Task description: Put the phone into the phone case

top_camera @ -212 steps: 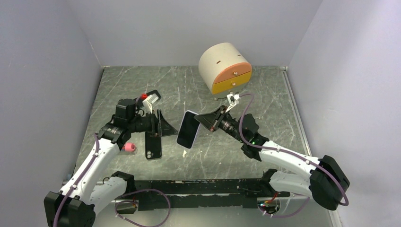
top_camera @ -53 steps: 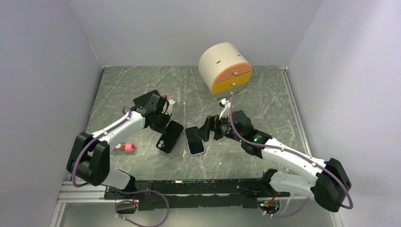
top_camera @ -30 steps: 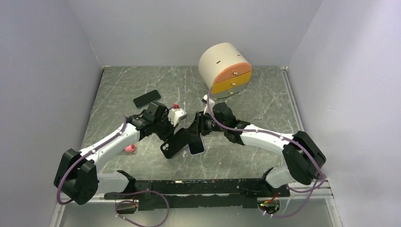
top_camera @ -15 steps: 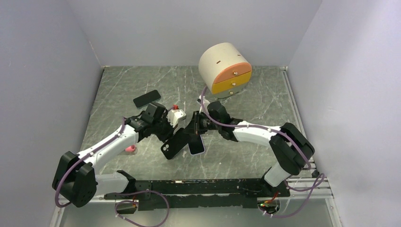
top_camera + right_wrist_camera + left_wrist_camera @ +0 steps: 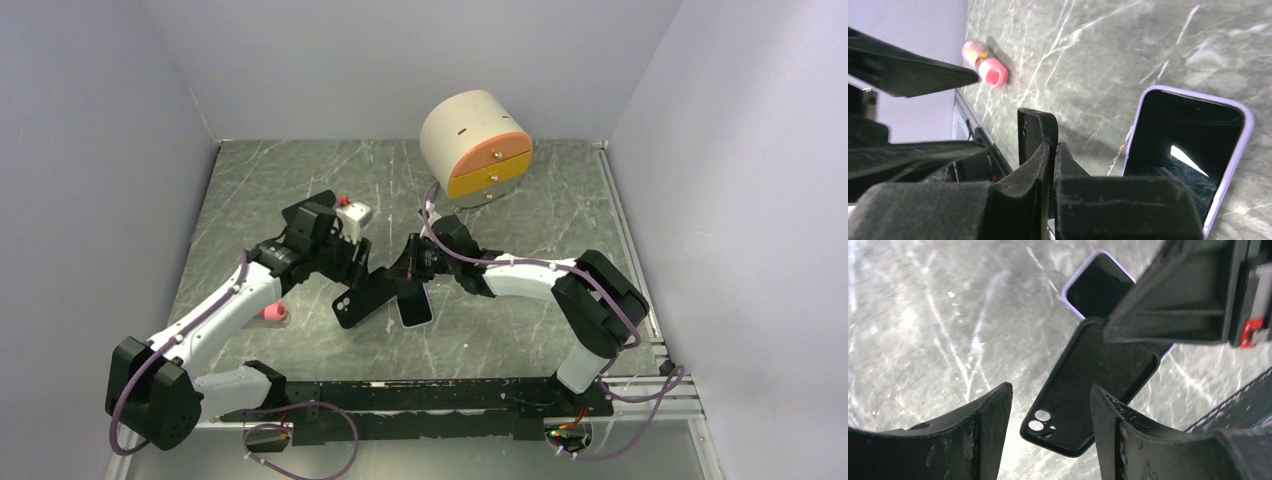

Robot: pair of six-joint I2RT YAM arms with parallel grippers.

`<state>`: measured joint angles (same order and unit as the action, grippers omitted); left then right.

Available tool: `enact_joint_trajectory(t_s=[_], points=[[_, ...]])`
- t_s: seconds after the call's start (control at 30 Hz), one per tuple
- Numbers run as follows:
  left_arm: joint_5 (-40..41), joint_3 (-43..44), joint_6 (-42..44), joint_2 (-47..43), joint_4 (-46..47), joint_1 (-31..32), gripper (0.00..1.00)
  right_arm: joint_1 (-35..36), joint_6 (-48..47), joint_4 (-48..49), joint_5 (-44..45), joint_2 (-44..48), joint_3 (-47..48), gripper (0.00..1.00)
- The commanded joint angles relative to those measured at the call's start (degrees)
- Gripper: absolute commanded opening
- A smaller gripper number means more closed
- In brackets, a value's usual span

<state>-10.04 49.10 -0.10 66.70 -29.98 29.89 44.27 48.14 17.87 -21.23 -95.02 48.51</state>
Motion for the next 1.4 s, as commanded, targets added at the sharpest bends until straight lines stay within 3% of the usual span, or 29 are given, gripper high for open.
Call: enact_joint_trajectory(t_s=[0.0, 0.23, 0.53, 0.7, 0.87, 1.37], points=[[2.62, 4.66, -14.74, -0.62, -2.84, -6.96, 0.63, 0.09, 7.33, 3.41, 7.69, -0.88, 3.07, 0.00], [7.26, 6.89, -29.57, 0.37, -10.55, -19.12, 0.61, 0.76, 20.63, 6.46, 23.02, 0.62, -0.62, 0.00], [7.98, 0.88, -40.07, -1.56, -10.34, -21.32, 0.58, 7.15, 29.78, -1.24, 40.58, 1.24, -0.28, 0.01], [6.75, -0.84, -41.19, -0.95, -9.50, -21.45, 0.57, 9.52, 31.00, -7.02, 39.74, -0.61, 3.03, 0.14], [8.82, -0.47, -40.18, 0.32, -11.06, -21.75, 0.57, 11.63, 30.39, -5.70, 32.95, -0.06, 0.93, 0.26], [6.64, -2.37, -42.40, 0.78, -9.27, -22.50, 0.56, 16.61, 24.42, -6.02, 18.27, 2.28, -1.69, 0.40]])
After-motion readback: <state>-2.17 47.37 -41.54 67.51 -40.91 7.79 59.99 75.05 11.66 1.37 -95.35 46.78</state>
